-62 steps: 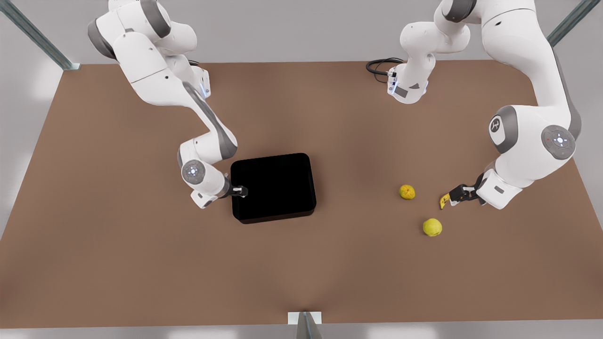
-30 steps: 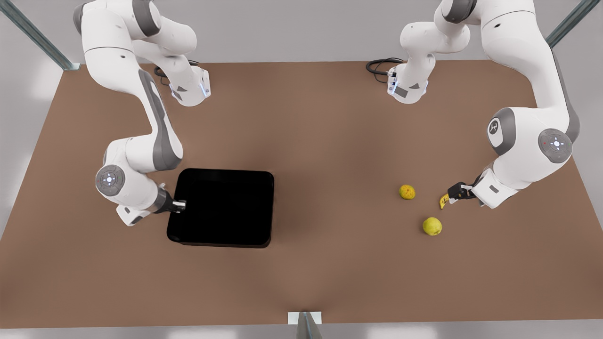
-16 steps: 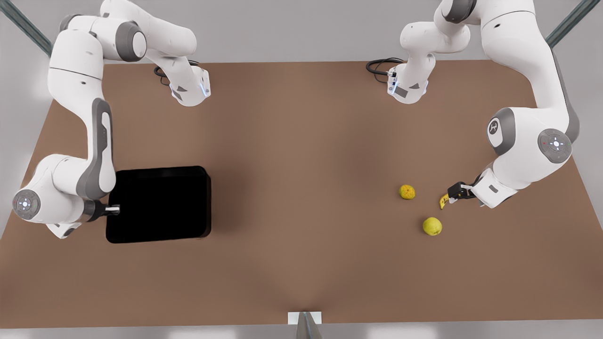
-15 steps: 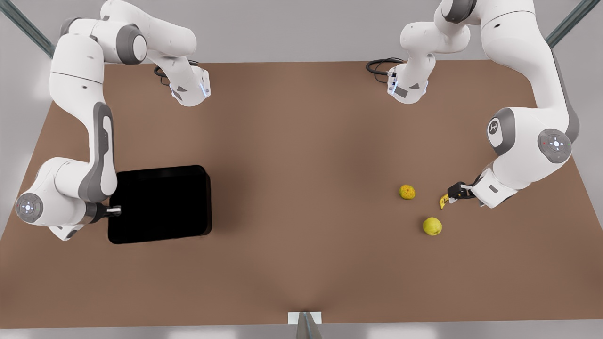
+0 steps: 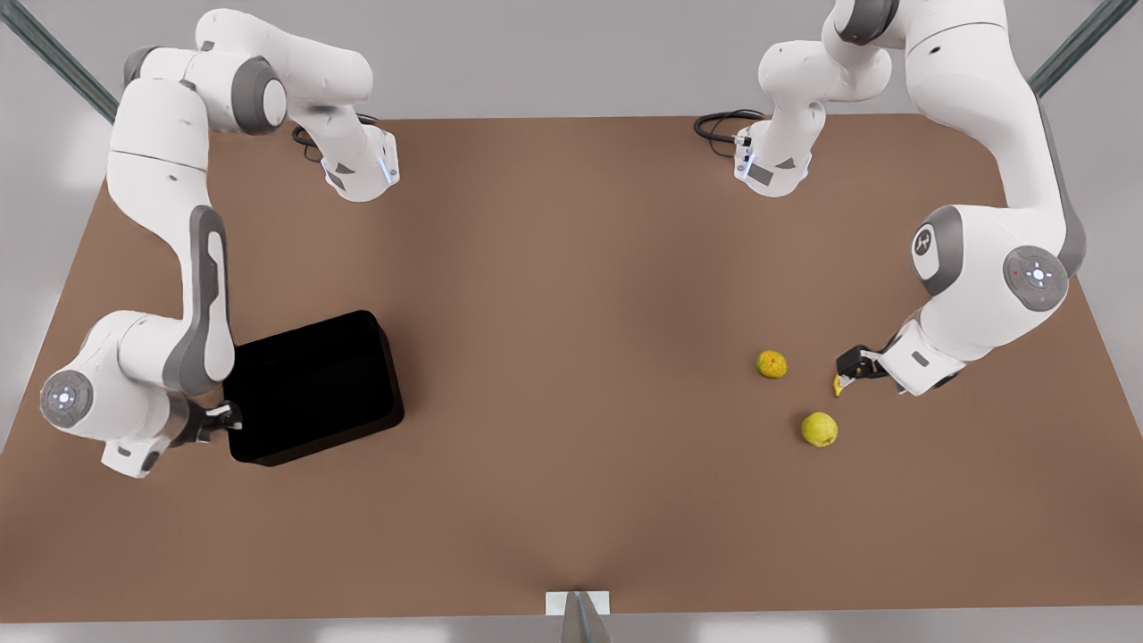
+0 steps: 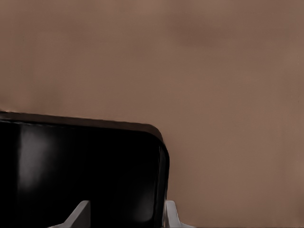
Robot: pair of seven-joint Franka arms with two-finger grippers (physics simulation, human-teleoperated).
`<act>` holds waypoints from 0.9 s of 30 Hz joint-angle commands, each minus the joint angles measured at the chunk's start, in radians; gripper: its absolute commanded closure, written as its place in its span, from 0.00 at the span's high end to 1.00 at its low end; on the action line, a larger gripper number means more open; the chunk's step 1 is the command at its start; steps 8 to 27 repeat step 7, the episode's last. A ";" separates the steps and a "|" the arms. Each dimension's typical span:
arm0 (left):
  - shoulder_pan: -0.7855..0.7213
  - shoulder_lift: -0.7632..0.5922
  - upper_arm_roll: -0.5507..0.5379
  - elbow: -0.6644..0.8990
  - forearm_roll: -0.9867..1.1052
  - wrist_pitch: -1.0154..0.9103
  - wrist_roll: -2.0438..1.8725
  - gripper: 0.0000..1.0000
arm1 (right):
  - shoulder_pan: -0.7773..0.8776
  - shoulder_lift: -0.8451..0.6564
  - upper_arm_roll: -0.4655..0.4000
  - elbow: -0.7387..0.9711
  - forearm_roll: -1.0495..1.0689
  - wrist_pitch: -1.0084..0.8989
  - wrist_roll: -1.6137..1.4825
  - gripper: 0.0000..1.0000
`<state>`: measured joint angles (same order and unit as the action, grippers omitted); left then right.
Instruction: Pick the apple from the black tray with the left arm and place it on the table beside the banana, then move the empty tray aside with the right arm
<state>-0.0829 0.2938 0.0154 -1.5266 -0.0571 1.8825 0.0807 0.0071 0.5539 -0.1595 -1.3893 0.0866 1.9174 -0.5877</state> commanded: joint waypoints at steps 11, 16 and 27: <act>0.000 0.002 0.000 0.002 0.002 0.001 -0.007 1.00 | 0.067 -0.158 0.011 0.053 0.013 -0.110 0.275 1.00; 0.000 0.002 0.000 0.002 0.002 0.001 -0.007 1.00 | 0.067 -0.158 0.011 0.053 0.013 -0.110 0.275 1.00; 0.000 0.002 0.000 0.002 0.002 0.001 -0.007 1.00 | 0.067 -0.158 0.011 0.053 0.013 -0.110 0.275 1.00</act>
